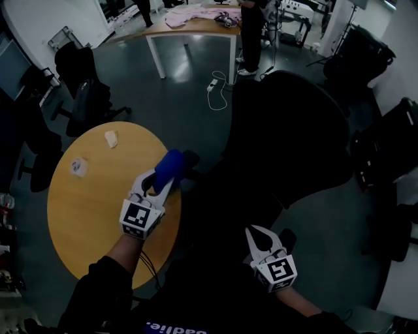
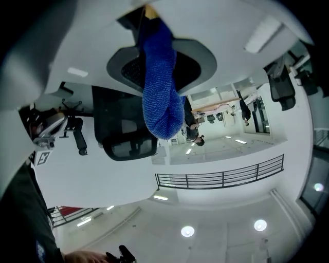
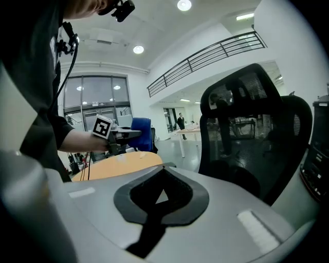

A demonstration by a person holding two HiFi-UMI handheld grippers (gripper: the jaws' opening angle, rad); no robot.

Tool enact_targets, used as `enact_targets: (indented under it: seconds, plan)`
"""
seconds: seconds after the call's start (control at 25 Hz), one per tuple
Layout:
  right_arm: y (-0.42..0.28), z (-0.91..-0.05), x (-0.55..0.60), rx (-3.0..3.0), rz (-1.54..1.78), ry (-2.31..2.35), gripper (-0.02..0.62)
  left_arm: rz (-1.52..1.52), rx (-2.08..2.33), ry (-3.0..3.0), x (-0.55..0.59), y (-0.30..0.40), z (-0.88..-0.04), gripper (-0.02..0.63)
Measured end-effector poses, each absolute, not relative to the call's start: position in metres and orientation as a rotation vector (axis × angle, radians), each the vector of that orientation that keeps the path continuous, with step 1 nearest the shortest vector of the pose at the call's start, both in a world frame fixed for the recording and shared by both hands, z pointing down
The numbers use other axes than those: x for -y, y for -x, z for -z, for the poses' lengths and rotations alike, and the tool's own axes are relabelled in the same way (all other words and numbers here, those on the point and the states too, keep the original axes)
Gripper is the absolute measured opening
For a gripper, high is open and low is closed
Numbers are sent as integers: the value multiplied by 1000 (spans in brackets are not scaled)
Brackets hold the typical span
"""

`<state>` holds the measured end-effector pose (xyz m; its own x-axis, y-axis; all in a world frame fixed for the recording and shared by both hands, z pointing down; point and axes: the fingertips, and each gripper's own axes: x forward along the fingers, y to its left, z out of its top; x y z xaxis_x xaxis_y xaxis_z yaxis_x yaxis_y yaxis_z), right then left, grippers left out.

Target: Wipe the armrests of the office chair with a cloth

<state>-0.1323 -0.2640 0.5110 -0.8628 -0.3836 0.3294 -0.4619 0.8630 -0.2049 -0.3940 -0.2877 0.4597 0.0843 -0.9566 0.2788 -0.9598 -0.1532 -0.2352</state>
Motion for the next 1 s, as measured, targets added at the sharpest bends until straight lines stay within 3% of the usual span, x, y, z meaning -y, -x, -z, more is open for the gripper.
enact_targets:
  seconds: [0.32,1.0]
  plan:
    - [138,-536,272,2598,-465,-788,5,-1030,1931,-2365,365,464,-525,121]
    - [123,-553,269,2412,-486,-900,5,-1884,1253,-2391,427,484,-695,121]
